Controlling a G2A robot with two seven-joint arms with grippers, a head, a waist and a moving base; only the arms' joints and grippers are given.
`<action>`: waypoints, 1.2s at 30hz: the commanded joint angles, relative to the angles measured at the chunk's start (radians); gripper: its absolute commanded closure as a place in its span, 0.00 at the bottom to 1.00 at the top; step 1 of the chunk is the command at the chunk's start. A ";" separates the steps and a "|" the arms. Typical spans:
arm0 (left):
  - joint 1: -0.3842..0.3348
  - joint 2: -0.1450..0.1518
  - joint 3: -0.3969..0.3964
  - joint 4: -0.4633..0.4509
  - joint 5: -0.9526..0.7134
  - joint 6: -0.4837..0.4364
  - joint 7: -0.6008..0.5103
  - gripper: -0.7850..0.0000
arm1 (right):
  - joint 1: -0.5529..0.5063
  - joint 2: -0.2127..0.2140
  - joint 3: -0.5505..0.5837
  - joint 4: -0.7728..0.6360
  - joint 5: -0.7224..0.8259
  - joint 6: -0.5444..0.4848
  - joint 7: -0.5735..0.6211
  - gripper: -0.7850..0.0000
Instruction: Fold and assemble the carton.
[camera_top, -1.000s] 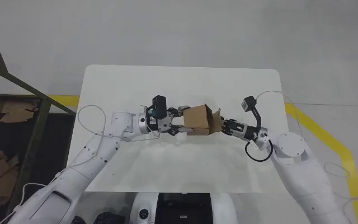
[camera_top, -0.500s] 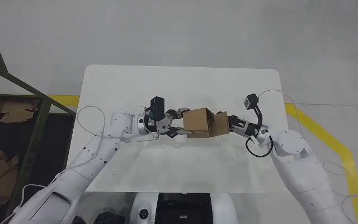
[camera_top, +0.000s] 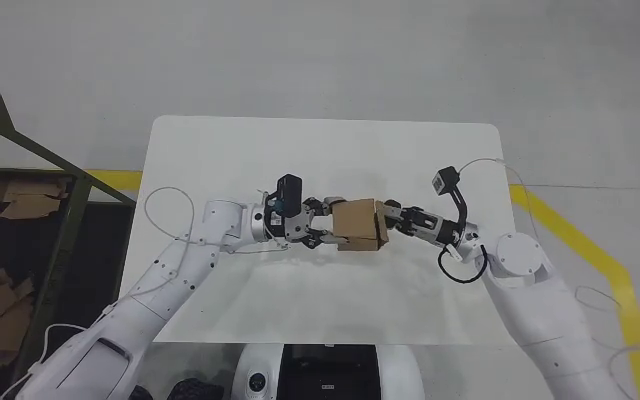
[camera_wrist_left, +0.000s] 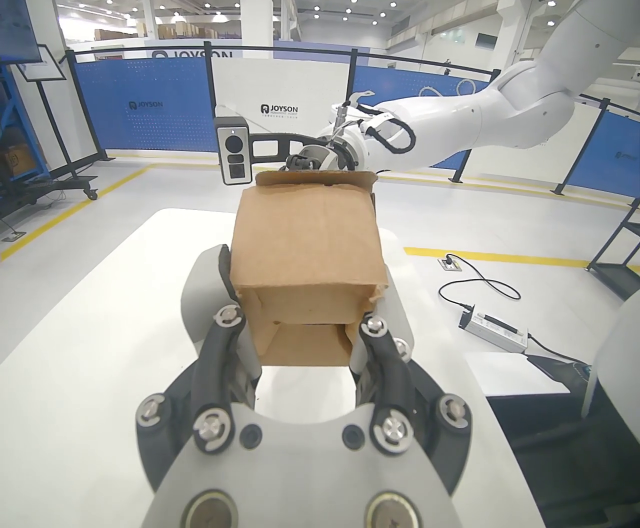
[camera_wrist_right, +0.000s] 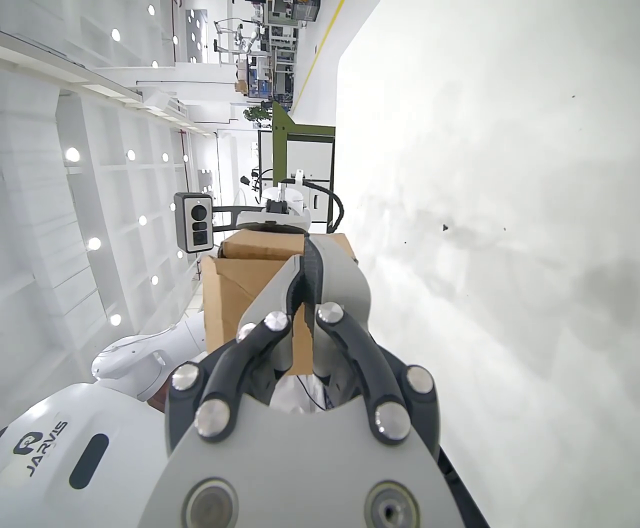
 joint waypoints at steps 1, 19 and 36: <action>0.001 0.000 -0.001 0.000 -0.001 0.000 -0.002 0.51 | -0.008 0.002 0.011 -0.006 0.002 0.001 0.001 1.00; 0.020 -0.002 -0.011 -0.016 0.068 0.069 -0.043 0.51 | -0.019 0.015 0.048 -0.006 0.082 0.135 0.143 0.95; 0.026 -0.004 -0.018 -0.009 0.073 0.058 -0.040 0.51 | -0.008 0.017 0.042 -0.006 0.065 0.100 0.168 0.76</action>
